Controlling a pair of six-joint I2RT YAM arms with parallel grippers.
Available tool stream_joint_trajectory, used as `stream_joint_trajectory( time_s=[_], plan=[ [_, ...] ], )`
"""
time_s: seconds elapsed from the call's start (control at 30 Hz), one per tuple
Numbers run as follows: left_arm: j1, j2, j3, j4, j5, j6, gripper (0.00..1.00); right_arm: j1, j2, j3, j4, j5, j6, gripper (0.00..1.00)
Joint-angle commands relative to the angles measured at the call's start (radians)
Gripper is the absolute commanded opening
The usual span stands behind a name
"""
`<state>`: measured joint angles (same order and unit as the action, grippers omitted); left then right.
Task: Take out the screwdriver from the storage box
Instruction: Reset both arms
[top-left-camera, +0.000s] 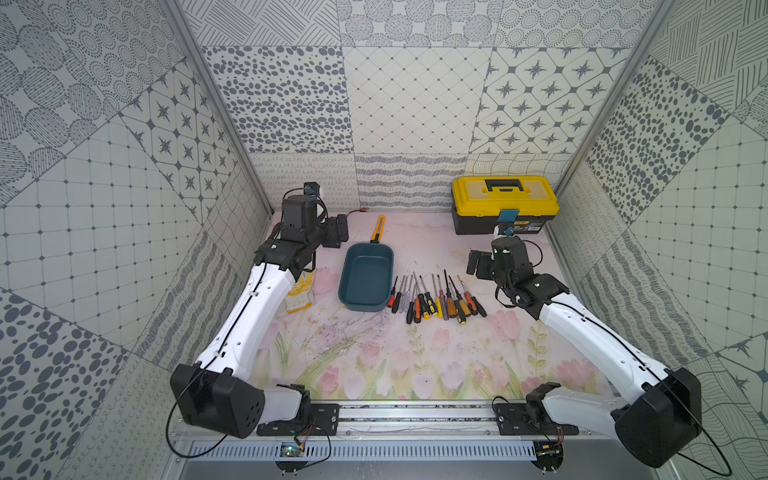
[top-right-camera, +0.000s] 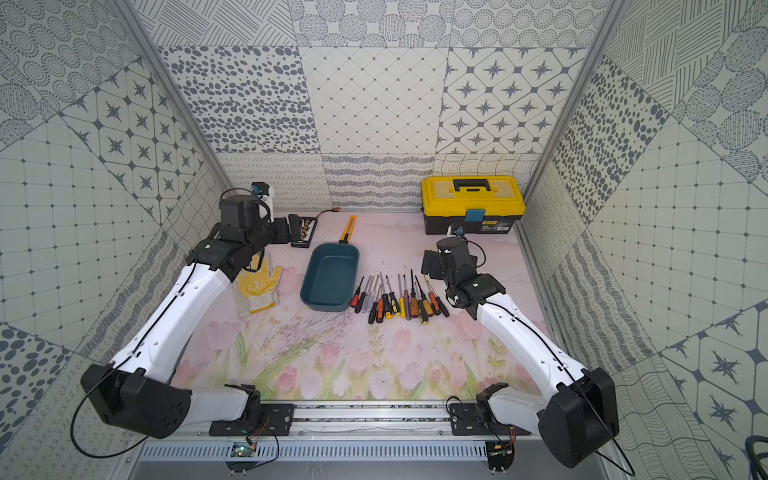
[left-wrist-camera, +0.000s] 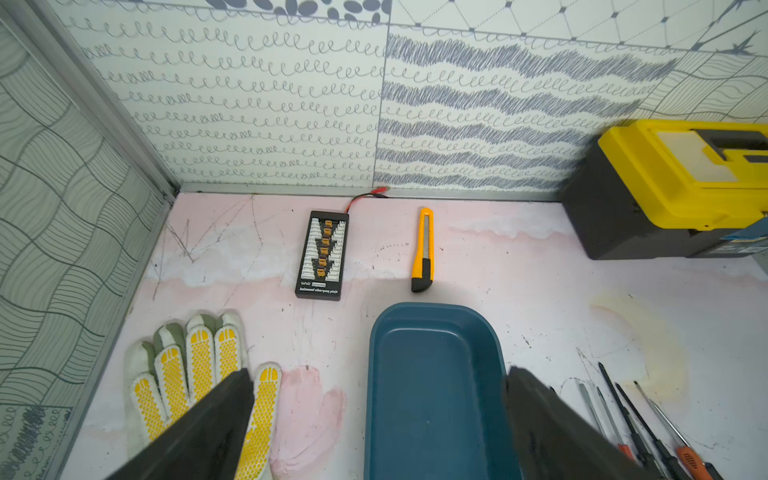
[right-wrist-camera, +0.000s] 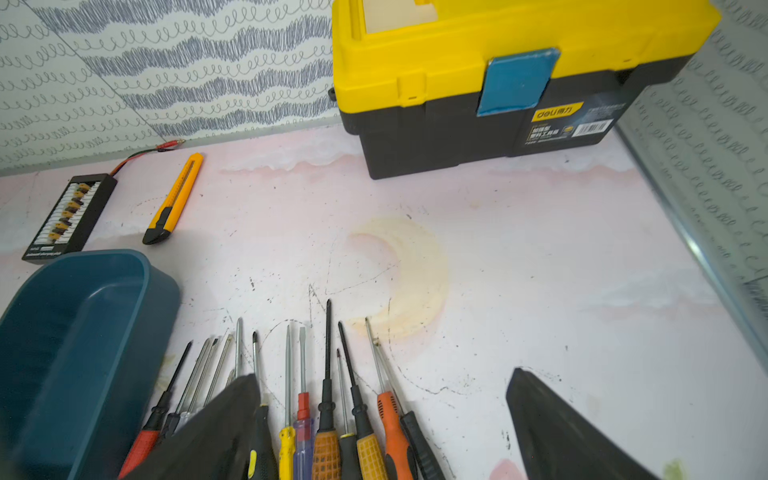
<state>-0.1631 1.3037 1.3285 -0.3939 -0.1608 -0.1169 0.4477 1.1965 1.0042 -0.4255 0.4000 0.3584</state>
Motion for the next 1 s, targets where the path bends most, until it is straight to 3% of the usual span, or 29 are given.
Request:
stream_joint_trajectory(
  time_s=[0.0, 0.17, 0.33, 0.5, 0.63, 0.77, 0.97],
  plan=[
    [-0.001, -0.153, -0.299, 0.399, -0.153, 0.121, 0.99, -0.004, -0.023, 0.027, 0.006, 0.097, -0.114, 0.99],
    [-0.001, -0.265, -0.594, 0.542, -0.232, 0.045, 0.99, -0.009, -0.028, 0.022, 0.006, 0.17, -0.2, 0.99],
    [-0.001, -0.293, -0.77, 0.665, -0.272, -0.072, 0.99, -0.016, -0.001, 0.016, 0.006, 0.225, -0.24, 0.99],
    [0.0, -0.241, -0.824, 0.727, -0.245, -0.077, 0.99, -0.019, 0.027, -0.011, 0.019, 0.257, -0.214, 0.99],
    [-0.001, -0.215, -0.904, 0.862, -0.248, -0.037, 0.99, -0.021, -0.015, -0.099, 0.131, 0.271, -0.217, 0.99],
    [-0.001, -0.187, -0.939, 0.891, -0.256, -0.008, 0.99, -0.025, -0.051, -0.169, 0.212, 0.223, -0.276, 0.99],
    [0.0, -0.074, -0.985, 1.024, -0.233, 0.007, 0.99, -0.04, -0.043, -0.226, 0.24, 0.268, -0.315, 0.99]
  ],
)
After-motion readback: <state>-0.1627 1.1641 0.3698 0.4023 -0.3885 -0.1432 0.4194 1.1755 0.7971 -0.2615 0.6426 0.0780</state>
